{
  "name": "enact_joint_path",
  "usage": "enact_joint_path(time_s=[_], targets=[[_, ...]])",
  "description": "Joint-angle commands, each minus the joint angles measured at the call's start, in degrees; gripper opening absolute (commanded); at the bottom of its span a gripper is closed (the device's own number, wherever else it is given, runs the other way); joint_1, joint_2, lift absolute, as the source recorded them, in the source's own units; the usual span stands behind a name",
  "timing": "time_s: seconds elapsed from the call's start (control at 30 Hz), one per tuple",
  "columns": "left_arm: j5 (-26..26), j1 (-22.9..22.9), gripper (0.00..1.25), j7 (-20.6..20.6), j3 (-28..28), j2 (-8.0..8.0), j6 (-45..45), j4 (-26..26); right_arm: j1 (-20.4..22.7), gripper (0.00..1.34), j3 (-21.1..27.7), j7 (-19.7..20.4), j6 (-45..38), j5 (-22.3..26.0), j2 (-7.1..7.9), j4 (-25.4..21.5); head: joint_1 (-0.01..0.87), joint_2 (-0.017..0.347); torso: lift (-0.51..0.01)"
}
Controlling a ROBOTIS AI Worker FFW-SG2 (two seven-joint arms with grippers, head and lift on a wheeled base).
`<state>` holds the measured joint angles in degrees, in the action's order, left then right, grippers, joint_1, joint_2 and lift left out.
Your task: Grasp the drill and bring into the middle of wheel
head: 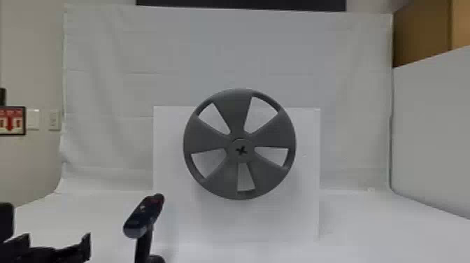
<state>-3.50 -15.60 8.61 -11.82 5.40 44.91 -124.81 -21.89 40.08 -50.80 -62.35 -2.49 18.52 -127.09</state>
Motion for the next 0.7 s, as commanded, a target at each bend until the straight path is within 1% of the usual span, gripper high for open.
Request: enact_joint_path(time_s=[0.0,0.07,0.17,0.3,0.37,0.53,0.67], targets=[[-0.98,-0.31,1.15,0.18,-0.04,0.40,1.06,-0.08,0.44,0.81,0.00,0.00,-0.93,0.82,0.90,0.00,0.000,0.000,-0.406],[-1.59,-0.22,1.15,0.53,-0.40,0.49,1.15,-0.08,0.80,0.81,-0.35,0.00,-0.93,1.08,1.34,0.00,0.000,0.000,-0.406],[-2.12,0.04,1.15,1.32,-1.19,0.49,1.41,-0.26,0.88,0.81,-0.44,0.00,-0.93,0.91,1.17,0.00,0.000,0.000,-0.406],[-1.86,-0.22,1.15,2.02,-1.80,0.58,1.50,-0.35,0.09,0.81,-0.52,0.00,-0.67,-0.06,-0.24,0.09,0.000,0.000,-0.406],[-1.51,-0.14,1.15,2.02,-1.80,0.58,1.76,-0.35,0.18,0.81,-0.44,0.00,-0.58,-0.24,-0.42,0.09,0.000,0.000,-0.406],[-1.33,0.13,1.15,2.02,-1.80,0.58,1.68,-0.35,-0.43,0.81,-1.05,0.00,-0.40,0.29,0.11,0.09,0.000,0.000,-0.406],[-1.24,0.22,1.15,2.02,-2.15,0.58,1.68,-0.35,-0.96,0.81,-1.32,0.00,-0.40,0.20,-0.33,0.09,0.000,0.000,-0.406]])
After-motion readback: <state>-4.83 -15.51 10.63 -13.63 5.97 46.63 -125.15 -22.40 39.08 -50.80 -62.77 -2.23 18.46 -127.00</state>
